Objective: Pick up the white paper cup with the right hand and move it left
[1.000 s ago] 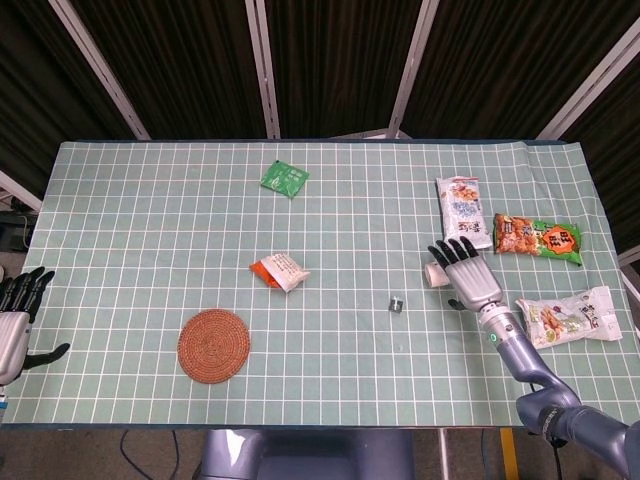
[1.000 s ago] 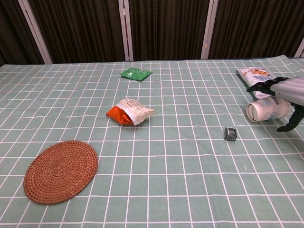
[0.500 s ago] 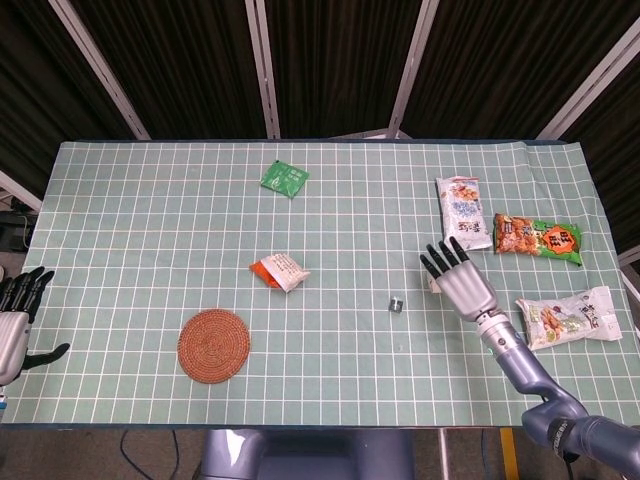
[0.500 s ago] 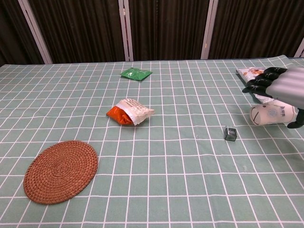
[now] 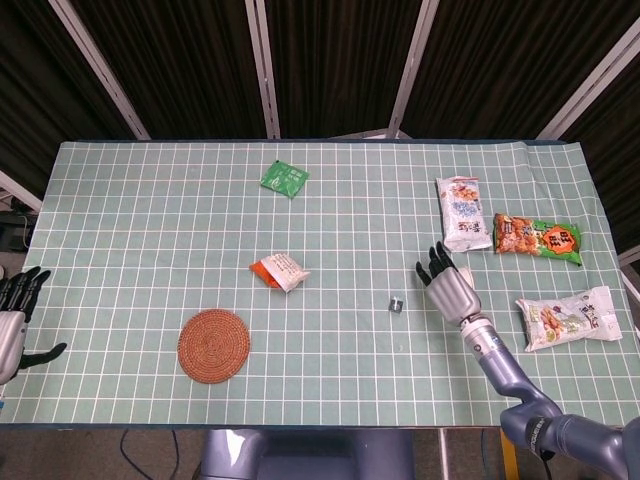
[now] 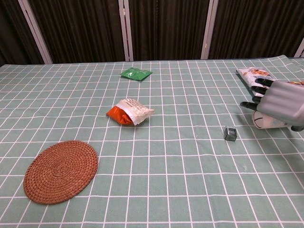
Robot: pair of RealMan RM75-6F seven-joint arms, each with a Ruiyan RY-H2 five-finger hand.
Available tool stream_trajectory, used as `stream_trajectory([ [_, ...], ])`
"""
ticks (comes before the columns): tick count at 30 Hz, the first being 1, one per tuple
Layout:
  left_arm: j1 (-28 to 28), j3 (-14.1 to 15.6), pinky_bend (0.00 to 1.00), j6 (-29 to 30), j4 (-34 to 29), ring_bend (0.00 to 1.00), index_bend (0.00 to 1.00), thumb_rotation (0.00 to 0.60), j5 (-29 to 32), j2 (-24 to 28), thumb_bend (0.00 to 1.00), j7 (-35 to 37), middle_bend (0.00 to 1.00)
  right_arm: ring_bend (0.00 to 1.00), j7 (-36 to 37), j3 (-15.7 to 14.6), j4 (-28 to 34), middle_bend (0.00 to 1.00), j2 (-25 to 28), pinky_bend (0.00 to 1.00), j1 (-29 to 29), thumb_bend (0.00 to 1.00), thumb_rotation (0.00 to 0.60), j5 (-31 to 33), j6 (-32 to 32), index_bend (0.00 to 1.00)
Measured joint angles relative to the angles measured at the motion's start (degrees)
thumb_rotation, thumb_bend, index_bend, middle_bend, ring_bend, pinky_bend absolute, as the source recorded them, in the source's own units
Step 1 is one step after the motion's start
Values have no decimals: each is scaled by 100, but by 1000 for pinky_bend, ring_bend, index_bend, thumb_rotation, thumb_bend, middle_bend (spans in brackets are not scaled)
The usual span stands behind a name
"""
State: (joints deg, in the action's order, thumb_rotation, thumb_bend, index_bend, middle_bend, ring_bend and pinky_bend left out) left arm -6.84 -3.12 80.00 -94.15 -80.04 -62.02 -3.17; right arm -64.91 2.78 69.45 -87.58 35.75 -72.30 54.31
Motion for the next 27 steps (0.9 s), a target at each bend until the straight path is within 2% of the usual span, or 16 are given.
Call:
stream_trajectory([
  [7, -12, 6, 0, -17, -2, 0, 0, 600, -17, 3, 0, 8, 0, 139, -395, -6, 65, 287, -113, 161, 18, 66, 600, 341, 37, 142],
  [17, -21, 17, 0, -20, -28, 0, 0, 600, -33, -11, 0, -42, 0, 202, -172, -241, -226, 346, -173, 258, 44, 208, 600, -95, 192, 215],
  [27, -24, 24, 0, -25, -37, 0, 0, 600, -29, -18, 0, -64, 0, 244, 198, -367, -545, 398, -229, 298, 56, 213, 600, -464, 312, 286],
])
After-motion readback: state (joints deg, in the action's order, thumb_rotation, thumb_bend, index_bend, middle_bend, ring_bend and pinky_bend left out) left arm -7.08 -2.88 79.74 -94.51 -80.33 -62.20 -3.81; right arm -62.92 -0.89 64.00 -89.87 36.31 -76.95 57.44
